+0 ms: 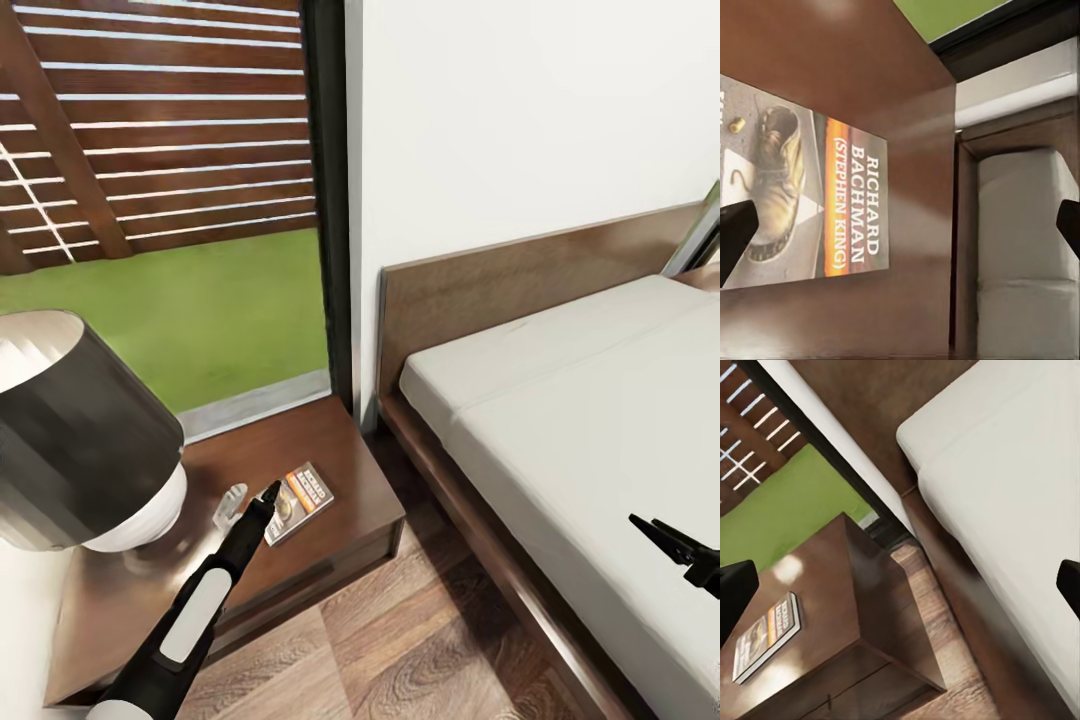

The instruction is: In the bedroom, move the book from the bed onto either nightstand, and place the two sandals side by side next to the bed.

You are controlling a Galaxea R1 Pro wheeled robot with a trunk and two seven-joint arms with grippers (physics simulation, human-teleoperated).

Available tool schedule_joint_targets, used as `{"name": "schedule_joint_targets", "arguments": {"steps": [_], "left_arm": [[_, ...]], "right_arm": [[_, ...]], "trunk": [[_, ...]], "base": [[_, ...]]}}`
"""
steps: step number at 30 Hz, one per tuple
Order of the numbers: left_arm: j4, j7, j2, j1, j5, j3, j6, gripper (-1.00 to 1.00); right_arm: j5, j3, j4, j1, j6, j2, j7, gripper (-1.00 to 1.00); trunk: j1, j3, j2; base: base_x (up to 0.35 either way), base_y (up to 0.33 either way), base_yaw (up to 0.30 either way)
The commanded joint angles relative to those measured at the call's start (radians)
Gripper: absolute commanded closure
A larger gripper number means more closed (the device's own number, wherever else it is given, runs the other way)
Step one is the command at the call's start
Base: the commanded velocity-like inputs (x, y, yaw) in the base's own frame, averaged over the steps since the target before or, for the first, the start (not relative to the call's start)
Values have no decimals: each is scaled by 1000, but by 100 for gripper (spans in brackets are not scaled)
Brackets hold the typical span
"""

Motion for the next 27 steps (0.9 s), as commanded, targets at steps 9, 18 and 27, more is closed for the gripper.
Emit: {"name": "schedule_joint_targets", "arguments": {"steps": [9,18,27], "left_arm": [[35,-2,4,2,-122,-51,-2,-100],[35,-3,5,8,-281,-51,-5,-100],[28,-6,42,9,-292,-81,3,-100]], "right_arm": [[88,-3,2,-1,6,2,3,-100],[147,-2,146,-1,-177,9,2,-100],[155,-3,164,-1,-308,11,5,-100]], "trunk": [[-35,28,63],[-69,56,126],[-85,68,154]], "base": [[0,0,0],[0,0,0],[0,0,0]]}}
